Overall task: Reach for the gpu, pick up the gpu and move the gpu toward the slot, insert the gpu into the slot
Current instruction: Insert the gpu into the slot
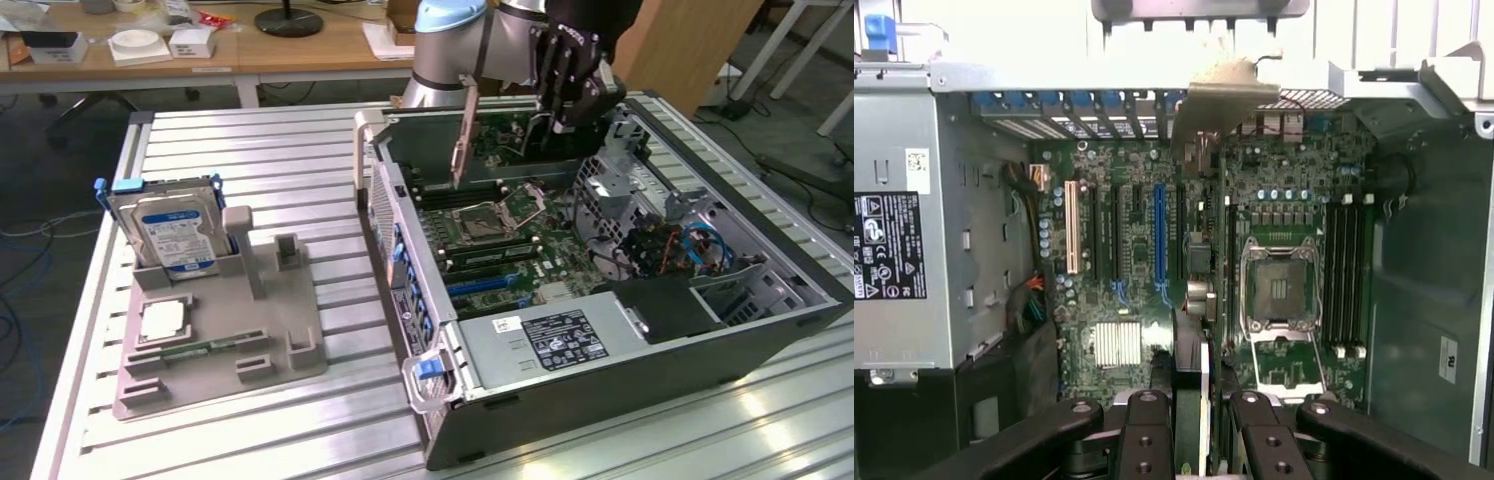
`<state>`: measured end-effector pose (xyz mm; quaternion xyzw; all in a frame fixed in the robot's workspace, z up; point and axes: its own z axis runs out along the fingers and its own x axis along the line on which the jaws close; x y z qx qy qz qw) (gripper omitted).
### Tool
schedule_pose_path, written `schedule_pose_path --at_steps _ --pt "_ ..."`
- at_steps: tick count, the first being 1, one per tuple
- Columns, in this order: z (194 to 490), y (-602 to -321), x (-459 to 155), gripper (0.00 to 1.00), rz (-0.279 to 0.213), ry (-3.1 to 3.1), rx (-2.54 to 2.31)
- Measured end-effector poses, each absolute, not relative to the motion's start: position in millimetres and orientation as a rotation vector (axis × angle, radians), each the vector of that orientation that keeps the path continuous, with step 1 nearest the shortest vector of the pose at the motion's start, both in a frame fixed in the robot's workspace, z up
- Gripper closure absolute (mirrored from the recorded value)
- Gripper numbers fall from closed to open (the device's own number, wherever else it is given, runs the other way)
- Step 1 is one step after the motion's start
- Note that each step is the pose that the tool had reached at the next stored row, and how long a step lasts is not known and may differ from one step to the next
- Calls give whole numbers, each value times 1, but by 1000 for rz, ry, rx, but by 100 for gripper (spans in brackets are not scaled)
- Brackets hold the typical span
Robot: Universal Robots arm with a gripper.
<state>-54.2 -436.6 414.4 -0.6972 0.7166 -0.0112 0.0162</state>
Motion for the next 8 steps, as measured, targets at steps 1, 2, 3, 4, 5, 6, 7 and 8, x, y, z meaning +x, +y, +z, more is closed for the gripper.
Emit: schedule_pose_path --at_steps 1,2,3,4,5,6,7,8 --pt "413 -437 -54 73 -34 2229 -2169" --pt "412 -436 -54 73 -33 2229 -2170" --pt "410 -436 -52 73 -32 2227 -2172" --pt "409 -436 -52 73 -32 2227 -2173" --pt "407 -436 -52 73 -32 2227 -2173" --pt "405 -436 -52 73 -32 2226 -2173" --pt "404 -436 -52 73 -32 2226 -2173" --pt "402 -436 -52 73 -33 2226 -2174"
